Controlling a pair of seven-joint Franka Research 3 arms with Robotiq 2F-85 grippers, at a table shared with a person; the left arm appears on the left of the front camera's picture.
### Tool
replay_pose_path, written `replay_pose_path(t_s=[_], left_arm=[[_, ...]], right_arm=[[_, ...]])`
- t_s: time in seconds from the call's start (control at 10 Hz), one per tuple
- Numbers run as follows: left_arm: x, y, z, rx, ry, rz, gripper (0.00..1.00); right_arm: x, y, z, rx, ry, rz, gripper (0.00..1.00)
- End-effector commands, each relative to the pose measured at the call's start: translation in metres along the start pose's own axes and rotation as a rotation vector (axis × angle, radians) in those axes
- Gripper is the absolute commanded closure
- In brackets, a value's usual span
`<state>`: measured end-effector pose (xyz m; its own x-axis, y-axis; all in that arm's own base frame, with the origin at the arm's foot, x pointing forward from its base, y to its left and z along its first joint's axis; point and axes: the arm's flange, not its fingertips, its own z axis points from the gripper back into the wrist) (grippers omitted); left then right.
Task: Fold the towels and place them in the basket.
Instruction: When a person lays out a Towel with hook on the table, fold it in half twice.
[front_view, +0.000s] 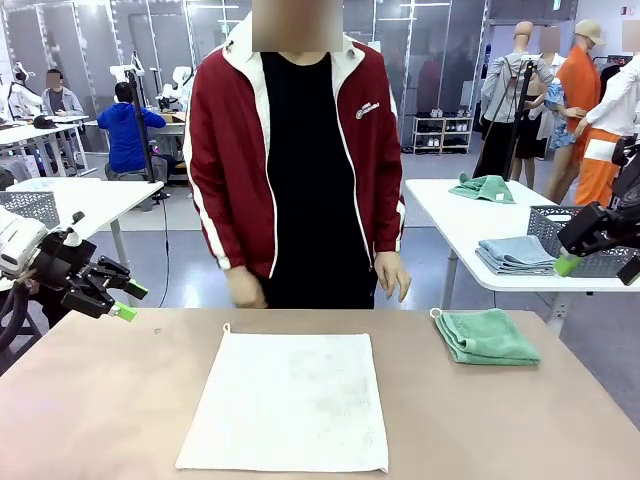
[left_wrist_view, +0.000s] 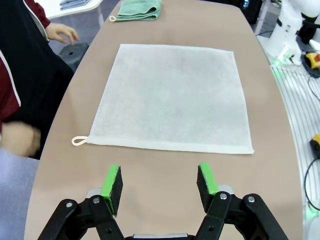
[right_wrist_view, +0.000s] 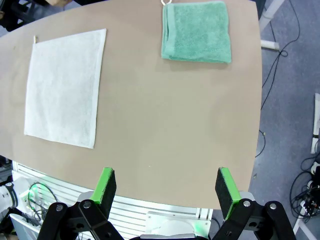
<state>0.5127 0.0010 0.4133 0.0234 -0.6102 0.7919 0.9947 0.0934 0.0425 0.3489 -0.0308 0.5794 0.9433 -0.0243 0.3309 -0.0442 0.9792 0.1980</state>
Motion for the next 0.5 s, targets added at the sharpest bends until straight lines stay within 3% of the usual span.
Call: replay_pose_path(t_s=[0.0, 0.1, 0.4], left_arm=[[0.001, -0.001, 0.001, -0.004, 0.007, 0.001, 0.24], [0.0, 0.0, 0.0, 0.0, 0.0, 0.0, 0.23], [0.084, -0.026, 0.012, 0.014, 0.233, -0.054, 0.23]], right_arm=[[0.0, 0.0, 0.0, 0.0, 0.0, 0.0, 0.0], [0.002, 0.009, 0.001, -0.042, -0.046, 0.167, 0.0], [0.01, 0.064, 0.017, -0.112, -0.096, 0.524, 0.0]])
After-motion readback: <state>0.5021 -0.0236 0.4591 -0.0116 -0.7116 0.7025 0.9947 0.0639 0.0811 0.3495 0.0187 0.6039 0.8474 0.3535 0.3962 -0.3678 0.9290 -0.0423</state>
